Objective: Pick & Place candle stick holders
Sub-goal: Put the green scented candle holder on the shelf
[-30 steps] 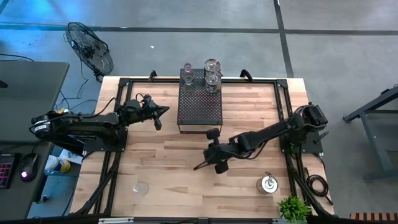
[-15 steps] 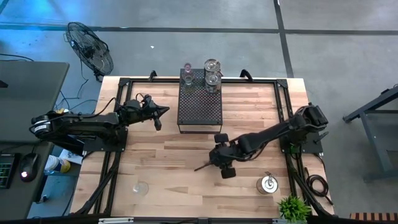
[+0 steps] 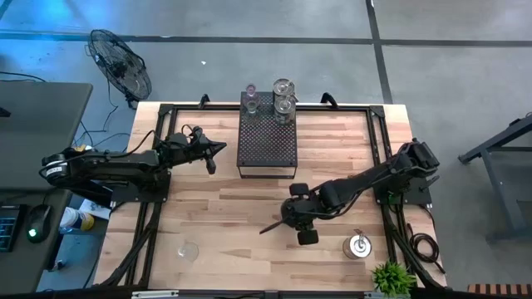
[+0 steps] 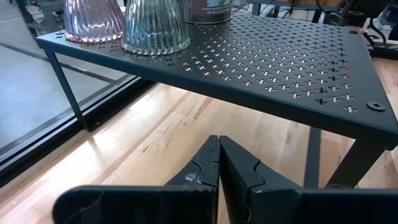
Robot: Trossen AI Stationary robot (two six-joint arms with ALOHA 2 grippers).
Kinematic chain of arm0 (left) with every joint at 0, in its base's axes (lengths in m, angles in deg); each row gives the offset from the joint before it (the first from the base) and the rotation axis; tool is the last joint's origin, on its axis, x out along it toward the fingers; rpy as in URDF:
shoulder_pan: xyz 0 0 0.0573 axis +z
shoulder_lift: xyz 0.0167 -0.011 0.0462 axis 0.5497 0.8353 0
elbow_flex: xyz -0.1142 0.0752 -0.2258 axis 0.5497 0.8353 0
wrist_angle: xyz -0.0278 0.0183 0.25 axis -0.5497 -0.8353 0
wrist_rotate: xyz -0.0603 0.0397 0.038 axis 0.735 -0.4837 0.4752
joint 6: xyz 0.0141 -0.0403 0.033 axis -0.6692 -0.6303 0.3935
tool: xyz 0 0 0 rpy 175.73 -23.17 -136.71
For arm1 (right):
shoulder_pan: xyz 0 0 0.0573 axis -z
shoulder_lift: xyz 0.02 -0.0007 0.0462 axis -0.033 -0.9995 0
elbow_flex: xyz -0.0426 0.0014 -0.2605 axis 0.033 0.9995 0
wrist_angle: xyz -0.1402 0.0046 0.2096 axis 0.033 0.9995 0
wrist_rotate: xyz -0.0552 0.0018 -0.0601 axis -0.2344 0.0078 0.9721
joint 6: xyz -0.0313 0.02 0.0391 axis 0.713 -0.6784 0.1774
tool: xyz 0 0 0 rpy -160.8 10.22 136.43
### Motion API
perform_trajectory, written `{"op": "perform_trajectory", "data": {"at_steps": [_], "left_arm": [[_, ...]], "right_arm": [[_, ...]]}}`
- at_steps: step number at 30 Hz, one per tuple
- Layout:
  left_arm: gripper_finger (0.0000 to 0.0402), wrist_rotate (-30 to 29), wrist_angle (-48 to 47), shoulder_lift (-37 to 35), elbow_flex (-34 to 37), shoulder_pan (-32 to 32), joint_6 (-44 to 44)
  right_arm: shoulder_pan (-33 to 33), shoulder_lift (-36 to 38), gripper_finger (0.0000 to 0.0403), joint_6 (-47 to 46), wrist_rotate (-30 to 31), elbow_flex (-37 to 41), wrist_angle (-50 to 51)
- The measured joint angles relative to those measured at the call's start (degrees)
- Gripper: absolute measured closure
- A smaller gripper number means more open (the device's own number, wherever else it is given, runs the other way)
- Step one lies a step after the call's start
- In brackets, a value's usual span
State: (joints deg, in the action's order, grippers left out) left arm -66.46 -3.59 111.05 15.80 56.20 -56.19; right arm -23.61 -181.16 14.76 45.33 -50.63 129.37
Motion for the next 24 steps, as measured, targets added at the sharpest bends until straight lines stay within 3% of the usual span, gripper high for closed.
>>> {"op": "perform_trajectory", "data": {"at_steps": [9,18,24], "left_arm": [[0.0401,0.0,0.0,0.0,0.0,0.0,0.0],[0.0401,0.1,-0.1,0.0,0.0,0.0,-0.1],[0.0401,0.1,-0.2,0.0,0.0,0.0,-0.1]], "right_arm": [[-2.0,-5.5,0.0276,3.9,5.7,0.2,-1.0],[-1.9,-6.2,0.0391,2.9,9.0,0.1,-1.4],[-1.0,-4.8,0.0384,2.4,8.5,0.4,-1.2]]}}
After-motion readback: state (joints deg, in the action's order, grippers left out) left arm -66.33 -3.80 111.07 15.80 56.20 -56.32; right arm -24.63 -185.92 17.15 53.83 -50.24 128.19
